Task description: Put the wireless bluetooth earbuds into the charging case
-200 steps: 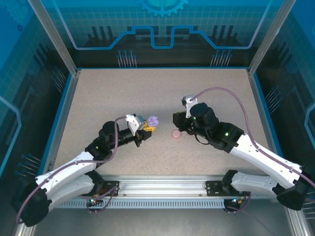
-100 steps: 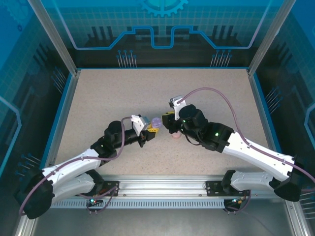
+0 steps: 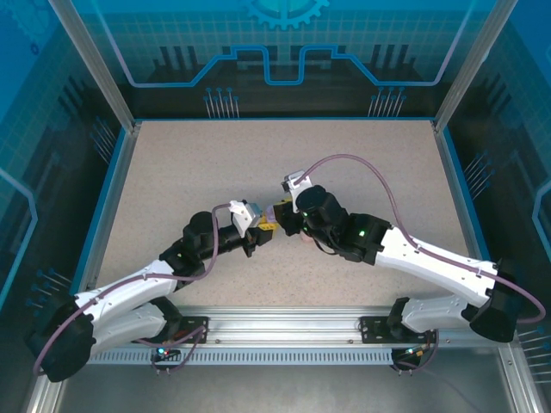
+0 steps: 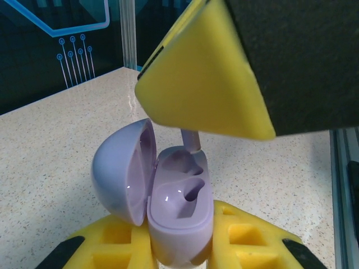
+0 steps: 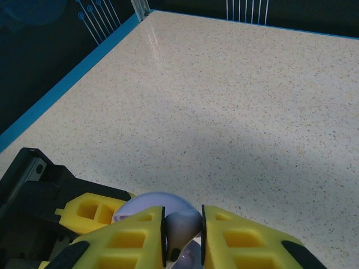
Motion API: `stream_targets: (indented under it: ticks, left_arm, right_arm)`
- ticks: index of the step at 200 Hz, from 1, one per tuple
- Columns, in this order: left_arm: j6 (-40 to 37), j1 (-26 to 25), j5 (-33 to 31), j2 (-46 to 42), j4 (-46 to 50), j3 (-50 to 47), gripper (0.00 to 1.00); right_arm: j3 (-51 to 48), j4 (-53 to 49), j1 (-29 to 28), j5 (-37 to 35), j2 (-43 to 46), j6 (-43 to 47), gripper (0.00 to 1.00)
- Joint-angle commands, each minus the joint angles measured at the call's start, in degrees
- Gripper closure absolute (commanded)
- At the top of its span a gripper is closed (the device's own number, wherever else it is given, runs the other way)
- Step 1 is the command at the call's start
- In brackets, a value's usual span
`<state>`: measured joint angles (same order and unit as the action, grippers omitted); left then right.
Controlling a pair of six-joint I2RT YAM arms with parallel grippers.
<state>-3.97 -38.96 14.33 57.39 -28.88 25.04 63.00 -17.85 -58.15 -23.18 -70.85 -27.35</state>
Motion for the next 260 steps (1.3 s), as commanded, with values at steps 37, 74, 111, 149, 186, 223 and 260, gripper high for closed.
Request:
stream_targets:
  ticks: [37, 74, 111, 149, 186, 223, 260]
  left_arm:
    - [0.96, -0.58, -0.83, 0.05, -1.95, 2.38, 0.91]
    - [0.73, -0.85, -1.42, 0.10, -1.71, 2.63, 0.90]
    - [0.63, -1.14, -1.78, 0.27, -1.61, 2.82, 0.91]
    - [0.79, -1.13, -1.85, 0.37, -1.61, 3.01, 0.91]
    - [0.74, -1.26, -1.76, 0.53, -1.70, 3.01, 0.91]
    - [0.66, -1.28, -1.76, 0.72, -1.61, 2.91, 0.90]
    - [0.63, -1.22, -1.76, 0.56, -1.61, 2.62, 0.90]
  right_arm:
    - [1.23, 1.96, -1.00, -1.64, -0.94, 0.02, 0.79]
    - [0.73, 1.76, -1.13, -1.39, -1.15, 0.01, 0.79]
    - [0.24, 1.55, -1.30, -1.26, -1.13, 0.02, 0.78]
    - [-0.33, 1.32, -1.47, -0.96, -1.09, -0.12, 0.78]
    - [-0.17, 1.12, -1.50, -0.29, -0.78, -0.37, 0.75]
    - [1.36, 0.24, -1.22, 0.58, 0.42, 0.00, 0.61]
    - [3.38, -1.92, -0.11, 1.21, 3.35, 1.03, 0.49]
